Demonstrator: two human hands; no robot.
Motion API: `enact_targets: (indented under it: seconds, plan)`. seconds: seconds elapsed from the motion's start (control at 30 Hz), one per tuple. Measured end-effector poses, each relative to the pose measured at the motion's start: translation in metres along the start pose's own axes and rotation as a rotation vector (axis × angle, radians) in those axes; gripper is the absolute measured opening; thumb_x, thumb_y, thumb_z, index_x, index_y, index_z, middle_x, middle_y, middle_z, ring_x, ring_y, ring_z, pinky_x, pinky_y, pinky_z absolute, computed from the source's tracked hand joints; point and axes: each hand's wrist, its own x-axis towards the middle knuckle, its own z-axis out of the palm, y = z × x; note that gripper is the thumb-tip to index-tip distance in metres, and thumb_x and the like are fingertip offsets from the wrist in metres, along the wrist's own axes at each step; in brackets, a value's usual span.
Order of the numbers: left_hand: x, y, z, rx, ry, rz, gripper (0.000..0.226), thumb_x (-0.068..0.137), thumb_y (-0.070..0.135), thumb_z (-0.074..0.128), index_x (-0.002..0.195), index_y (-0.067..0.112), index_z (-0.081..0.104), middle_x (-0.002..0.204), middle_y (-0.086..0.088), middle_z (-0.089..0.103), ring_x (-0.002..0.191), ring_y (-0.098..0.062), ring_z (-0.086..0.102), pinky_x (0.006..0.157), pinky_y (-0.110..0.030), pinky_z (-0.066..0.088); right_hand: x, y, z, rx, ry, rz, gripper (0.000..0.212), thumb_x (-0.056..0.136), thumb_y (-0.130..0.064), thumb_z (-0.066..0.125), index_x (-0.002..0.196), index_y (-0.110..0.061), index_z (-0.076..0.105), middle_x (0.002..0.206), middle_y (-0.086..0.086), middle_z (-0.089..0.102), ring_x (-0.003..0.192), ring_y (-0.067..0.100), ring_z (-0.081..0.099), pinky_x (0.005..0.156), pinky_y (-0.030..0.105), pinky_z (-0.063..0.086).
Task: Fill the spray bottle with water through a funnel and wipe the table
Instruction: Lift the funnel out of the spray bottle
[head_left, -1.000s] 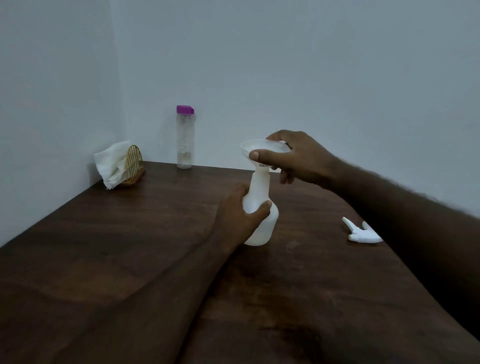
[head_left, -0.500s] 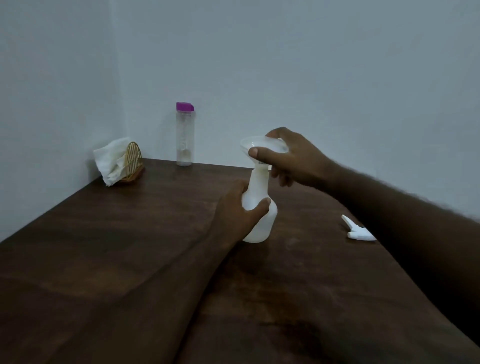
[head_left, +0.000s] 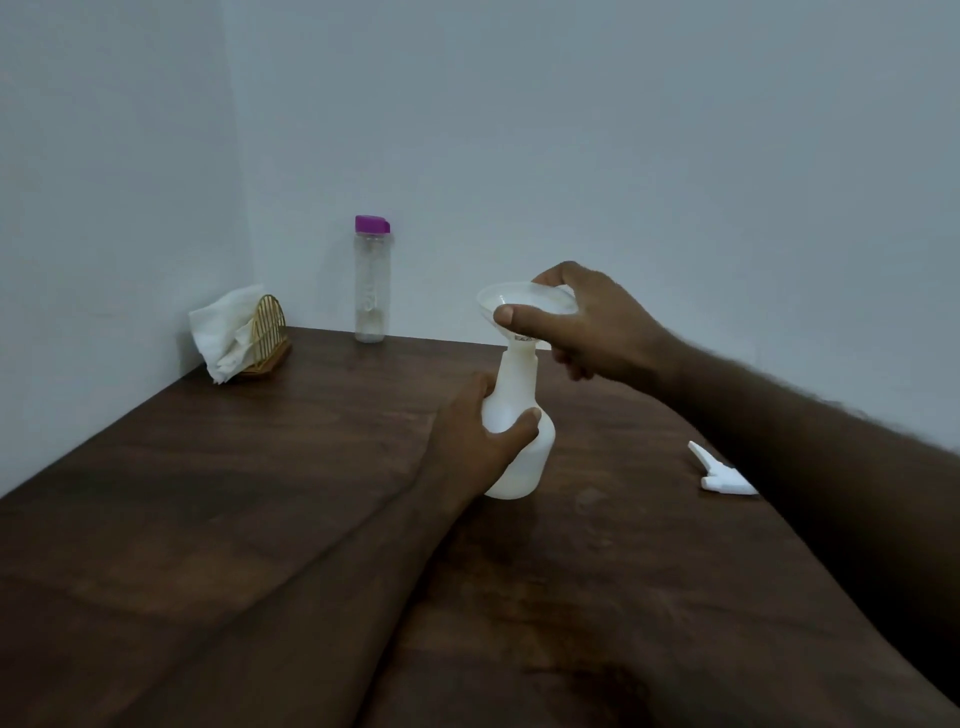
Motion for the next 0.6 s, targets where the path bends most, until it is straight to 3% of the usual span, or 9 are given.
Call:
enact_targets:
  seconds: [0.1, 0.23, 0.37, 0.5, 0.6]
  plan:
    - [0.0, 0.001, -0.001, -0.005, 0.011, -0.005, 0.04, 0.084, 0.044, 0.068, 0.115, 0.026, 0.05, 0.097, 0.017, 0.049, 0.084, -0.003, 0.052, 0.065, -0.011, 0.036, 0.003, -0.003, -0.002, 0.072, 0.061, -0.01, 0.057, 0.078, -0.06, 0.07, 0.1, -0.009, 0.056, 0.064, 0.004, 0.061, 0.043, 0.012, 0.054, 0.043, 0.027, 0.044]
    - [-0.001, 0.001, -0.001, 0.002, 0.006, -0.029, 0.043, 0.085, 0.046, 0.066, 0.119, 0.028, 0.047, 0.097, 0.019, 0.045, 0.079, 0.005, 0.048, 0.065, -0.007, 0.032, 0.0, -0.001, 0.003, -0.055, -0.031, 0.016, 0.059, 0.077, -0.063, 0.069, 0.108, -0.016, 0.053, 0.07, 0.004, 0.064, 0.046, 0.014, 0.057, 0.043, 0.026, 0.046]
    - [0.0, 0.0, 0.0, 0.016, 0.023, -0.014, 0.043, 0.084, 0.046, 0.067, 0.118, 0.024, 0.049, 0.097, 0.016, 0.048, 0.079, 0.001, 0.049, 0.065, -0.012, 0.036, 0.001, -0.002, -0.005, 0.06, 0.051, -0.015, 0.065, 0.078, -0.065, 0.067, 0.097, -0.003, 0.059, 0.062, 0.009, 0.062, 0.043, 0.017, 0.056, 0.043, 0.027, 0.044]
    - [-0.001, 0.002, 0.0, 0.03, 0.008, -0.014, 0.044, 0.086, 0.044, 0.067, 0.12, 0.025, 0.048, 0.102, 0.015, 0.047, 0.082, -0.001, 0.047, 0.066, -0.007, 0.031, -0.004, 0.002, 0.007, -0.025, 0.009, 0.01, 0.061, 0.078, -0.063, 0.069, 0.11, -0.014, 0.055, 0.073, 0.005, 0.065, 0.043, 0.008, 0.057, 0.042, 0.023, 0.045]
    - [0.0, 0.001, 0.0, 0.03, 0.002, -0.02, 0.043, 0.085, 0.045, 0.067, 0.118, 0.027, 0.046, 0.102, 0.015, 0.047, 0.08, 0.002, 0.048, 0.064, -0.007, 0.032, -0.002, -0.003, -0.002, 0.058, 0.066, -0.005, 0.058, 0.079, -0.061, 0.068, 0.104, -0.01, 0.059, 0.072, 0.015, 0.066, 0.046, 0.011, 0.059, 0.044, 0.026, 0.046]
